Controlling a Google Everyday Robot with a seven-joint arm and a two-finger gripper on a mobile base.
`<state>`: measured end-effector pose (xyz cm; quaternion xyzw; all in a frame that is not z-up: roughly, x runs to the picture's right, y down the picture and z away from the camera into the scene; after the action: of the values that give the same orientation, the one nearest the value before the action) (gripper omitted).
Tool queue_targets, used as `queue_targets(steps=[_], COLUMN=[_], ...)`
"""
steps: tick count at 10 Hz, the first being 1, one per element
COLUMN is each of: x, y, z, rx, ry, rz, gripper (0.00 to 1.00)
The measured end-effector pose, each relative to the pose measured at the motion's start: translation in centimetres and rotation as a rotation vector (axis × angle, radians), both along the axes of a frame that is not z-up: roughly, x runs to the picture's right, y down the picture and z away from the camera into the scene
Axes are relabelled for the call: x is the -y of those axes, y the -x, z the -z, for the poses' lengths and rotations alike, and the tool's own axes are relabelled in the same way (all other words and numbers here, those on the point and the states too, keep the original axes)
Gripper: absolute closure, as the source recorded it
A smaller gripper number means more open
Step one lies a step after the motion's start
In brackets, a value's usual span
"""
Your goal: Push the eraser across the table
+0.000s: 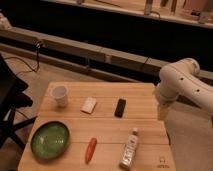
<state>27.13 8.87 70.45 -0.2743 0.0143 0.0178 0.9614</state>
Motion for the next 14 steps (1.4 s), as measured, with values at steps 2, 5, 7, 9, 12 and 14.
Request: queue_targets(steps=[2,5,7,9,12,14], x=[0.0,0.6,0.8,0.9,1.4,1.6], y=[0.1,0.6,0.7,0.8,1.3,1.4], z=[-0.1,-0.8,-1.0,-1.3,-2.0,-2.3], rx=[0.001,0.008,0.009,0.011,0.017,0.018], ry=[0.0,-0.005,-0.006,-0.006,-0.011,-0.012], rz=[-0.001,0.002,0.004,0.004,0.009,0.009], gripper=[0.2,0.2,0.2,0.2,0.2,0.2])
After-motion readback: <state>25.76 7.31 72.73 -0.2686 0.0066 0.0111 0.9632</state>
